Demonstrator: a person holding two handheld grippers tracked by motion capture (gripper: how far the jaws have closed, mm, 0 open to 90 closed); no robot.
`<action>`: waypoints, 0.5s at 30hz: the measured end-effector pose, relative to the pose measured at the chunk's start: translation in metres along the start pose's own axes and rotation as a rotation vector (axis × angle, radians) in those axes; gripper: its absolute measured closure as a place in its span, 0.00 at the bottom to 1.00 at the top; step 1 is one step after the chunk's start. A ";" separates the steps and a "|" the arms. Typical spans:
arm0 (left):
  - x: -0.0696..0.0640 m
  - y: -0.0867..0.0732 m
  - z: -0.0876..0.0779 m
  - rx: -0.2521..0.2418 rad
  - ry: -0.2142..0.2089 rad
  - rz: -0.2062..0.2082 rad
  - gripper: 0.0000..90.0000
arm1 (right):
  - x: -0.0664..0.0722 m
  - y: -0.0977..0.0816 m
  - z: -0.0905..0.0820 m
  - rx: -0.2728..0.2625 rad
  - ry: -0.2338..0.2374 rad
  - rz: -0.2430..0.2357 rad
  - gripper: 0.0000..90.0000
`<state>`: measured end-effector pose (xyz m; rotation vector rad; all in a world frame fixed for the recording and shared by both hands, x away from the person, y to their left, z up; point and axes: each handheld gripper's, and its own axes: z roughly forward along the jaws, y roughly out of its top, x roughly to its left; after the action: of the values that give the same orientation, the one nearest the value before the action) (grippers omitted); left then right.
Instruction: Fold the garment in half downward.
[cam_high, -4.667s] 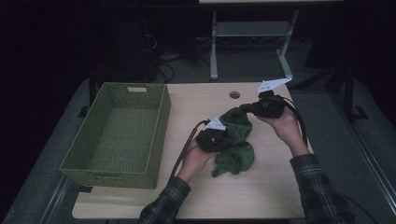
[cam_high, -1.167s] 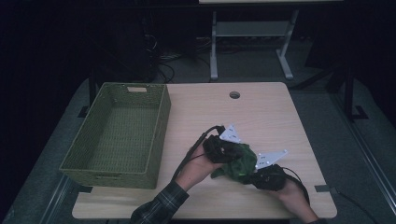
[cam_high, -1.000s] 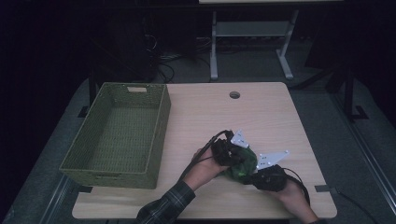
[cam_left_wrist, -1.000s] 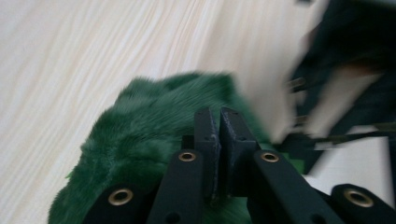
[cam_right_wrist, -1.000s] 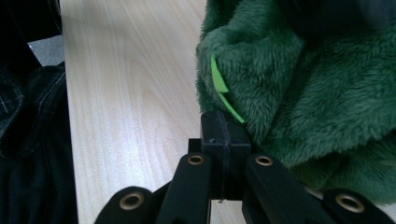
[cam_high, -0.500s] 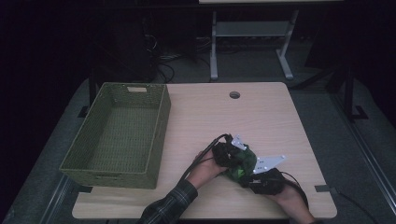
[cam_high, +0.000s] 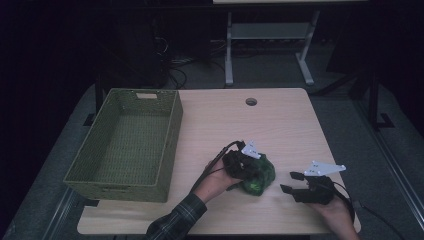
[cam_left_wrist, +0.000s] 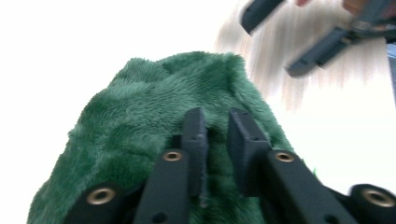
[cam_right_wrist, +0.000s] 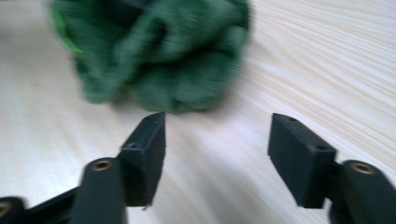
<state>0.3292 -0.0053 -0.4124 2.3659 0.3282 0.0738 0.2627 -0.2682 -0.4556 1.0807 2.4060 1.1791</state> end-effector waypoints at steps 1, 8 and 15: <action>-0.001 0.000 -0.003 -0.001 0.000 0.009 0.78 | -0.003 -0.001 -0.001 0.001 -0.015 0.008 0.36; -0.011 0.001 -0.014 -0.001 0.003 0.032 0.55 | -0.023 -0.009 0.001 0.014 -0.102 0.091 0.16; -0.014 -0.005 0.007 0.076 -0.003 0.066 0.30 | -0.030 -0.012 0.005 0.038 -0.153 0.104 0.13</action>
<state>0.3157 -0.0098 -0.4206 2.4523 0.2554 0.0898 0.2795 -0.2912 -0.4713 1.2731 2.2891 1.0439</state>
